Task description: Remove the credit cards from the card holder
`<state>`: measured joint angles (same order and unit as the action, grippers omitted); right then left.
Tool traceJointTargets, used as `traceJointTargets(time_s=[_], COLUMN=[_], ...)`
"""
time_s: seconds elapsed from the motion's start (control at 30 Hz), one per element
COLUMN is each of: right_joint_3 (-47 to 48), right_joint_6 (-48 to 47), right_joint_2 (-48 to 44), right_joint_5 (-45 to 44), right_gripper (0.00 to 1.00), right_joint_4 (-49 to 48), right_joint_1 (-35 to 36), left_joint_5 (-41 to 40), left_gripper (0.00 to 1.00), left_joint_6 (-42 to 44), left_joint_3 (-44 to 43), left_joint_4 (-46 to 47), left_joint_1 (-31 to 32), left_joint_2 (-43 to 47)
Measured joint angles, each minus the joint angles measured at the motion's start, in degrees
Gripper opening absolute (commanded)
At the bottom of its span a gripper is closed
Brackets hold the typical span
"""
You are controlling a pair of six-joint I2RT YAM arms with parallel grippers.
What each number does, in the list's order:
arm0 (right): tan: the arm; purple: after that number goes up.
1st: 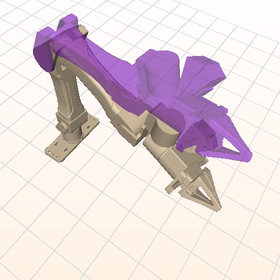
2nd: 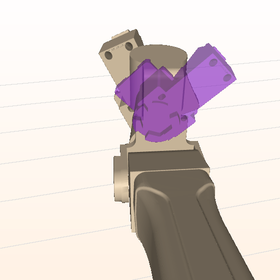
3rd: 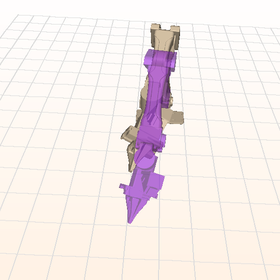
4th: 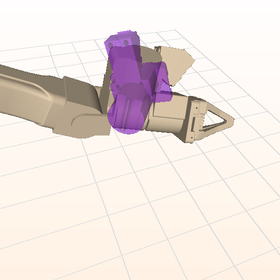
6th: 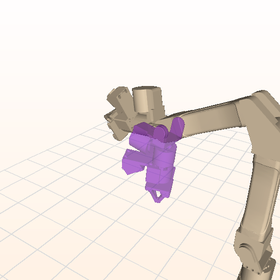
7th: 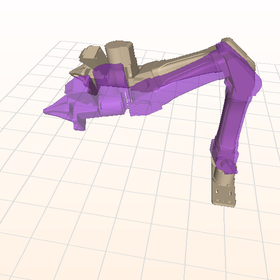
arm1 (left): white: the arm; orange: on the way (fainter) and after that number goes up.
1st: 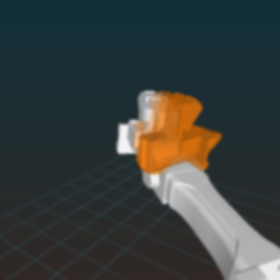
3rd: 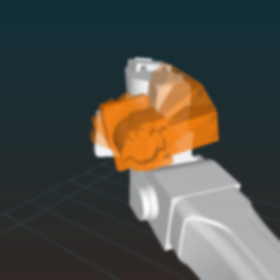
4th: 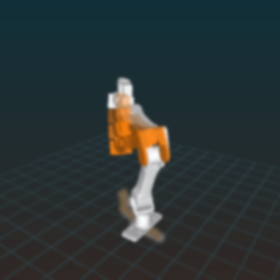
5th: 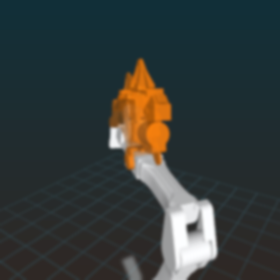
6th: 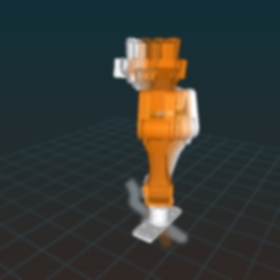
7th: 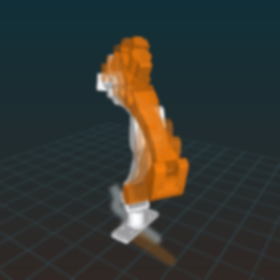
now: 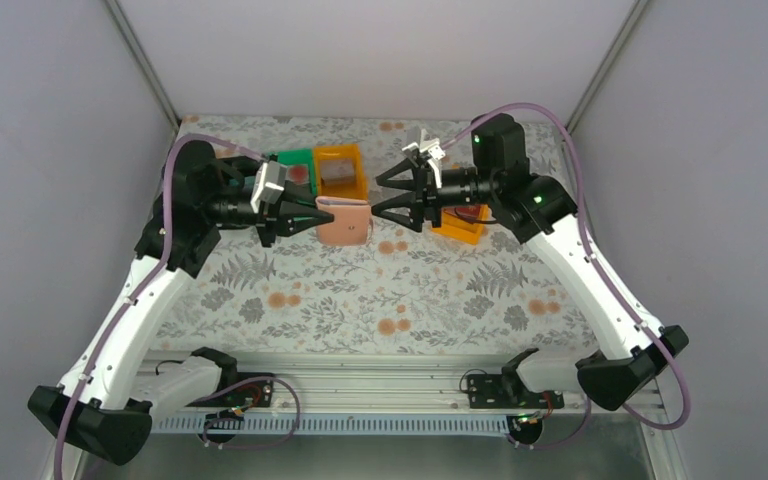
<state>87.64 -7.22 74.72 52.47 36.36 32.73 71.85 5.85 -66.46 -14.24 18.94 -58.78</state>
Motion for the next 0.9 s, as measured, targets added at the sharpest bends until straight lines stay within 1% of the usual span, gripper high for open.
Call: traceJointTargets(time_s=[0.13, 0.33, 0.4, 0.57, 0.7, 0.9], right_joint_3=[0.0, -0.2, -0.6, -1.1, -1.2, 0.9], right_joint_6=[-0.4, 0.7, 0.6, -0.3, -0.5, -1.7], right_joint_2=[0.0, 1.0, 1.0, 1.0, 1.1, 1.6], right_joint_5=[-1.5, -0.4, 0.1, 1.1, 1.4, 0.8], right_gripper=[0.70, 0.83, 0.85, 0.85, 0.83, 0.83], right_joint_4=[1.3, 1.4, 1.3, 3.1, 4.2, 7.4], right_joint_1=[-0.4, 0.8, 1.5, 1.5, 1.7, 2.4], left_joint_5=[1.8, 0.6, 0.6, 0.9, 1.0, 1.3], left_gripper=[0.02, 0.02, 0.02, 0.02, 0.02, 0.03], left_joint_6=[1.3, -0.9, -2.2, -3.3, -3.3, -2.2], left_joint_3=[-0.9, -0.7, -0.7, -0.4, -0.1, 0.0], left_joint_4=[-0.8, 1.2, 1.9, 2.1, 2.1, 1.7], left_joint_1=[0.7, 1.8, 1.9, 2.3, 2.4, 2.5], left_joint_2=[0.0, 0.0, 0.0, 0.2, 0.3, 0.9])
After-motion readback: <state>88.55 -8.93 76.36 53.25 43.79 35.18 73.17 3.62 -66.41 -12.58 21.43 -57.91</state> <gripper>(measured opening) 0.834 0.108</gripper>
